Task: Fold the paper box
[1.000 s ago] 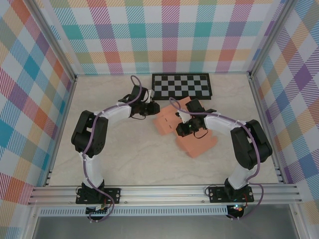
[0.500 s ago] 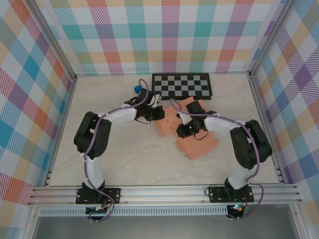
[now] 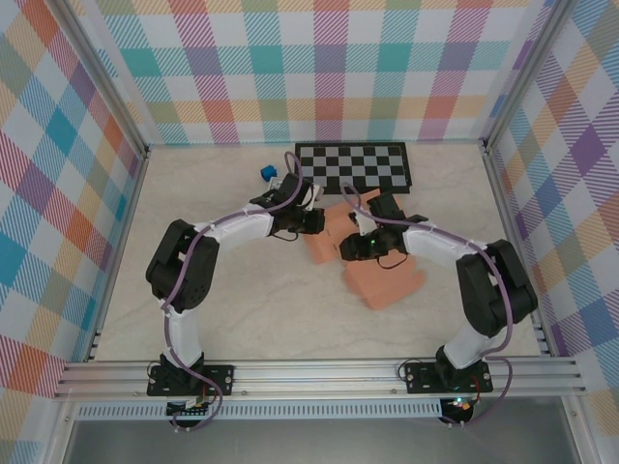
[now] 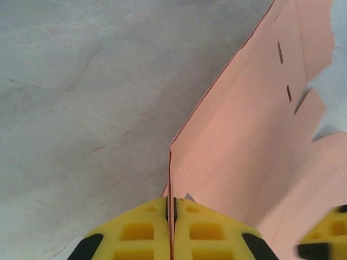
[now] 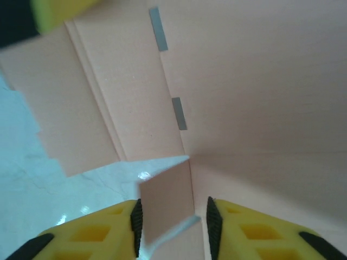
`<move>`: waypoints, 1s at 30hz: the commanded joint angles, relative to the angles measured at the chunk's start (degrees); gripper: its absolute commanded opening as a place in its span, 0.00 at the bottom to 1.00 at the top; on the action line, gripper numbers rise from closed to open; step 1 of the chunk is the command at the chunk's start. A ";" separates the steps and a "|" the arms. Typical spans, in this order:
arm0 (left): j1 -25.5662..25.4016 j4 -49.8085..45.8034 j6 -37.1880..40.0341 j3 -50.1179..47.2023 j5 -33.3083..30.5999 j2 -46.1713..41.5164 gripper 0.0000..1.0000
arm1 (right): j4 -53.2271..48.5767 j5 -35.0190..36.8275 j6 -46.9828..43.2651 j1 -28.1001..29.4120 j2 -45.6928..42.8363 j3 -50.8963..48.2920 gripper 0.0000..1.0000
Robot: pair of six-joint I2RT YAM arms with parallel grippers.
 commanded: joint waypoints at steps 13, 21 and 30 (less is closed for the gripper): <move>-1.43 13.82 12.11 -5.78 -3.26 -6.21 0.00 | -1.79 5.51 63.14 -5.53 -10.36 3.04 0.62; -5.11 18.66 17.61 -9.04 -7.69 -7.84 0.00 | 2.26 6.76 72.35 -5.62 -6.43 7.36 0.73; -6.32 21.90 19.21 -11.26 -10.64 -9.70 0.00 | -1.07 4.97 72.51 -5.88 2.75 16.21 0.71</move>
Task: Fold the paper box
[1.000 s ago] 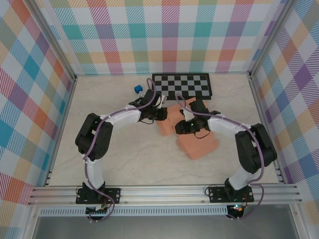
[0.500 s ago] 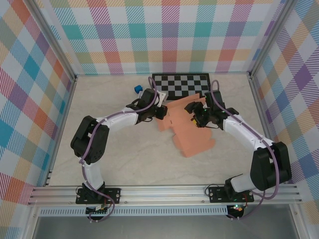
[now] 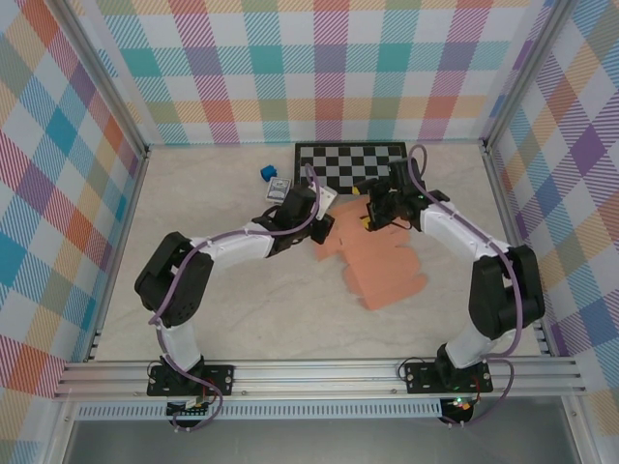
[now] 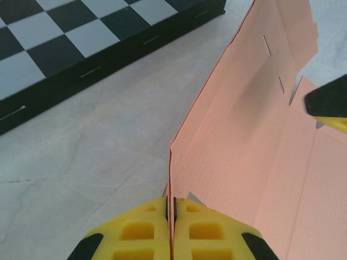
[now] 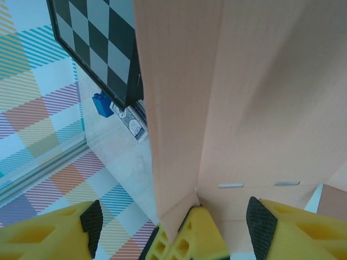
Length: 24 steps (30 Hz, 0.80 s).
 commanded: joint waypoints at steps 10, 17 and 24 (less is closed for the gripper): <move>-1.21 4.84 1.57 -1.85 -2.24 -3.80 0.00 | -4.81 2.31 0.09 -0.30 4.52 6.63 0.57; -1.38 5.52 1.99 -2.29 -2.67 -4.15 0.01 | -2.83 1.86 1.30 -0.22 5.50 5.58 0.46; -1.37 3.22 1.97 -2.44 0.04 -5.42 0.18 | 0.56 2.39 -1.63 -0.22 4.71 3.47 0.22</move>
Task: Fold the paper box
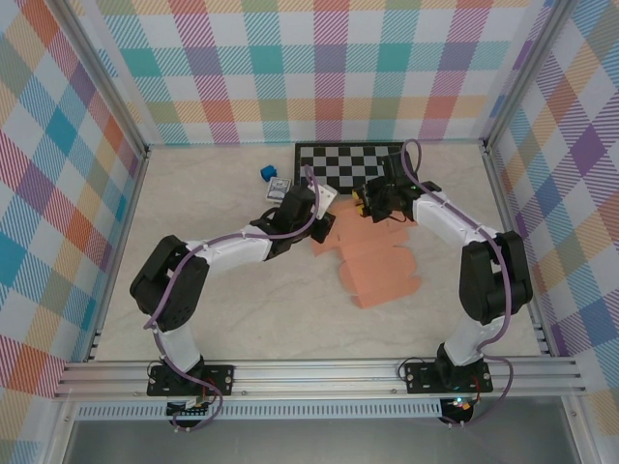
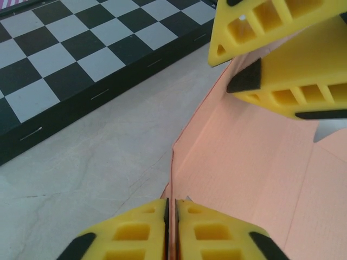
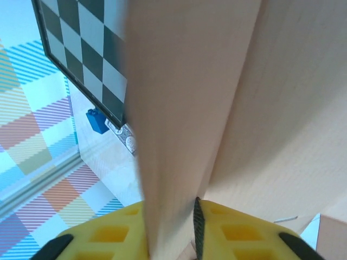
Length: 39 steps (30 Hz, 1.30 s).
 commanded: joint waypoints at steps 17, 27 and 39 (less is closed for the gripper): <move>7.64 -7.08 -1.13 -12.09 11.41 -17.13 0.64 | 20.67 -9.98 -11.85 -3.99 -4.15 -14.28 0.10; 7.84 -0.37 -1.28 -11.88 16.53 -7.16 0.64 | 27.47 -17.12 -15.23 -5.35 -3.29 -17.39 0.10; 5.36 14.65 8.80 -17.62 19.26 -4.29 0.67 | 31.42 -25.71 -23.22 -8.06 -3.65 -21.44 0.11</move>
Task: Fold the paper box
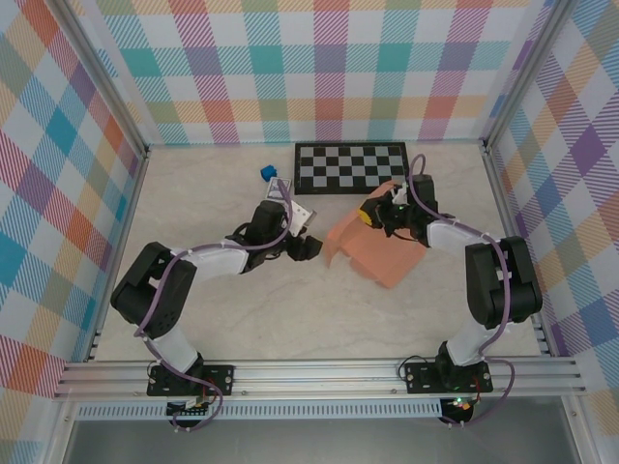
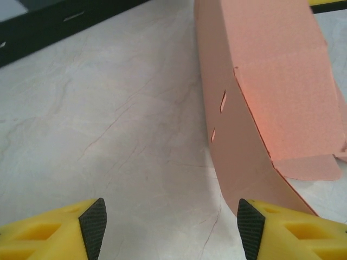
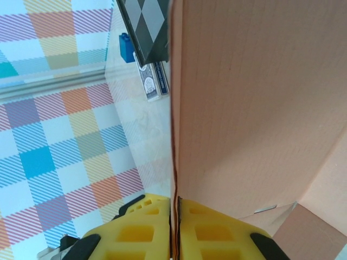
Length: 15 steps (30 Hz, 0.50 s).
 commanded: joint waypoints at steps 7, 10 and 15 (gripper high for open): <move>-3.40 7.53 2.32 0.55 4.89 1.82 0.67 | 4.18 -4.04 -5.72 -0.95 -1.18 -2.20 0.11; -3.09 6.63 2.37 0.94 4.53 0.68 0.67 | 4.43 -4.38 -7.12 -0.98 -1.17 -2.21 0.11; 0.72 2.19 5.26 2.39 8.35 -2.97 0.68 | 3.73 -6.09 -9.72 -1.09 -0.45 -1.78 0.10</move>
